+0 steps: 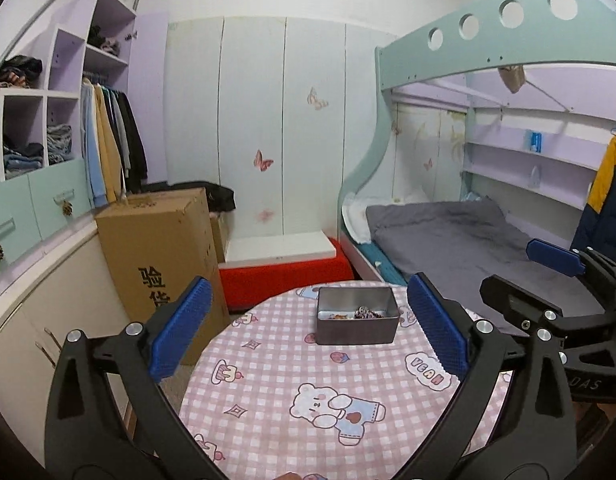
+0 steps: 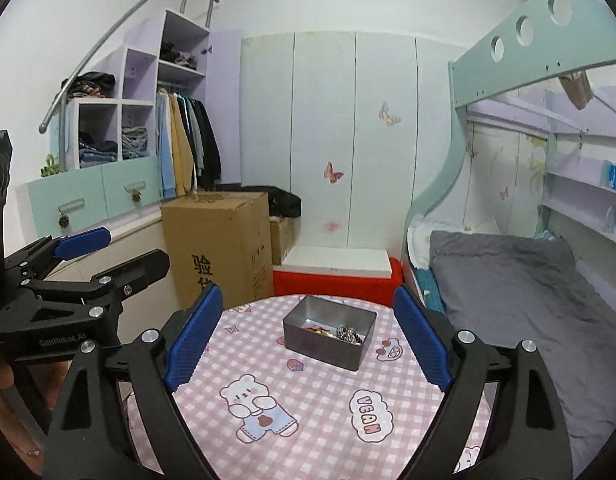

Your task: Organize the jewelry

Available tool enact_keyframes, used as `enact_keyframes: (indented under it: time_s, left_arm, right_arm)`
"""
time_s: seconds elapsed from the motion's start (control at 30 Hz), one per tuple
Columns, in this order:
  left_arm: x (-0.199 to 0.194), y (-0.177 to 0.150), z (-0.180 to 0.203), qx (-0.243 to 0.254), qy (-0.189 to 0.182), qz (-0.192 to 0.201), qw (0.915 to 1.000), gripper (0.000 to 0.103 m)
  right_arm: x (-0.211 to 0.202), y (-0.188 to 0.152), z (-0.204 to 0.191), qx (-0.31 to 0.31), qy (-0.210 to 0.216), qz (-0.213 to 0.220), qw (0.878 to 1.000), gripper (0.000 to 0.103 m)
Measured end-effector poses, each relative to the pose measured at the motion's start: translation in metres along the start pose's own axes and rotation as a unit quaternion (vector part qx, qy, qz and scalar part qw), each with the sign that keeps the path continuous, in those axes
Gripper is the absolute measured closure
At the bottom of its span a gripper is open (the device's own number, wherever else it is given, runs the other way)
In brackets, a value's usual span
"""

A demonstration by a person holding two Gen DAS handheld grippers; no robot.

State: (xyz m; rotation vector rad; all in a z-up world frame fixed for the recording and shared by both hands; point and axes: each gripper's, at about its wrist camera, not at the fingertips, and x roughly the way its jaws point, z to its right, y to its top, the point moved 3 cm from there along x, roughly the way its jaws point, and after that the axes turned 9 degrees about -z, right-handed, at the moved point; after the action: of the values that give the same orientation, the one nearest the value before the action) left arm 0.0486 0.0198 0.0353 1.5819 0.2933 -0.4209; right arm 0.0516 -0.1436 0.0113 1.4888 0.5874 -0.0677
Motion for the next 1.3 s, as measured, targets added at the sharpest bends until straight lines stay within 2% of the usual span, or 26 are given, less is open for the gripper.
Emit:
enact_keyframes:
  time_s: [0.23, 0.73, 1.3]
  left_arm:
    - [-0.02, -0.001, 0.006, 0.0, 0.005, 0.021, 0.9998, 0.007]
    - [-0.042, -0.003, 0.013, 0.003, 0.026, 0.057, 0.998, 0.007]
    - [-0.039, -0.002, 0.017, 0.007, 0.027, 0.067, 0.9973, 0.007]
  right_arm:
    - [-0.024, -0.002, -0.007, -0.007, -0.009, 0.023, 1.0, 0.016]
    - [-0.044, -0.005, -0.007, -0.011, -0.025, 0.05, 0.998, 0.012]
    - [-0.043, -0.004, -0.005, -0.008, -0.03, 0.048, 0.998, 0.011]
